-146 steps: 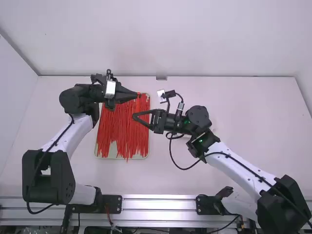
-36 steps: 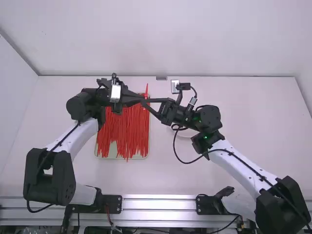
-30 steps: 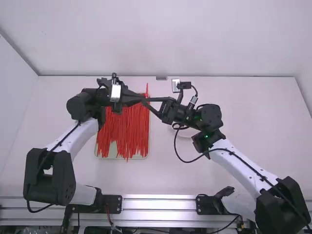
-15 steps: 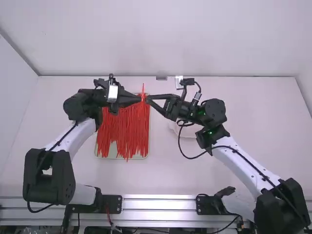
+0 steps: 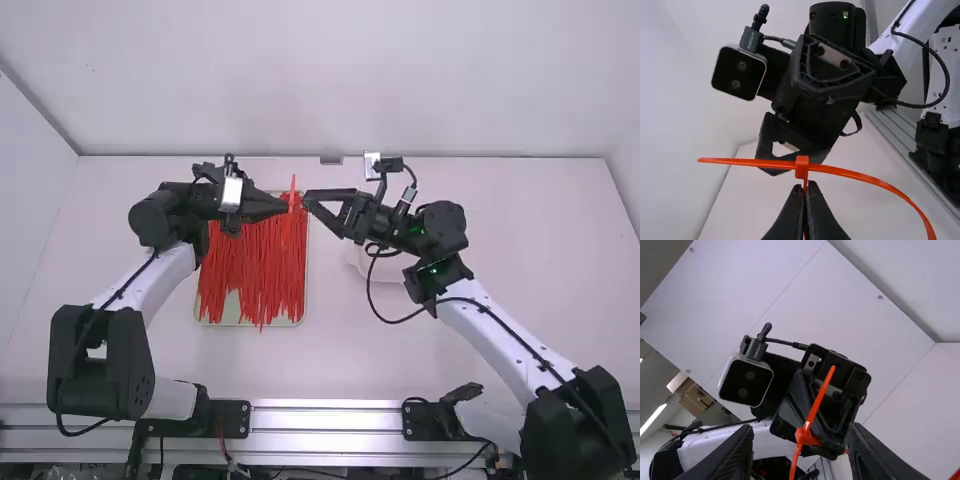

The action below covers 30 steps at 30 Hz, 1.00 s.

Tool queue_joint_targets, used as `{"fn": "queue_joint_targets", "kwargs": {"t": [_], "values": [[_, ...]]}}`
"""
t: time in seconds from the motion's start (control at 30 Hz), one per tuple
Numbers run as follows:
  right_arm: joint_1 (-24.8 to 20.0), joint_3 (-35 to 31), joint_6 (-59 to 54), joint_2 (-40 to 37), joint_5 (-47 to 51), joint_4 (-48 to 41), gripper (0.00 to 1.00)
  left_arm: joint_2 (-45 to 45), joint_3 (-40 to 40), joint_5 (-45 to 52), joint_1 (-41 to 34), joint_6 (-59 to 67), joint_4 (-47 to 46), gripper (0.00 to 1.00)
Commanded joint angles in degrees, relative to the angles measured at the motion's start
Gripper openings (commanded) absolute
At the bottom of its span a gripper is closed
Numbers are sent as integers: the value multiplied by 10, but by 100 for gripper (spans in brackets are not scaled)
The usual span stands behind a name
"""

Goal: Fasten the cable tie

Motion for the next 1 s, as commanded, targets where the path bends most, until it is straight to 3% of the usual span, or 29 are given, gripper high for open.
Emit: {"fn": "queue_joint_targets", "kwargs": {"t": [0.0,0.4,0.67,0.77,0.8,0.83,0.87,0.97], "values": [[7,21,0,-6,26,3,52,-5,-5,3,-7,-13,4,1],[15,21,3,-6,33,7,53,-5,-5,3,-40,-23,2,1],[14,21,4,-6,26,7,41,-5,-8,3,-47,-24,-2,1],[14,21,3,-6,26,7,35,-5,-13,3,-47,-24,-2,1],[15,21,3,-6,26,7,27,-5,-15,2,-46,-24,-2,1],[19,21,3,-6,26,7,10,-5,-18,2,-45,-24,-2,1],[22,21,0,-6,27,7,0,-5,-19,2,-47,-24,-2,1],[22,21,-3,-6,26,7,0,-5,-21,3,-49,-24,-2,1]]}}
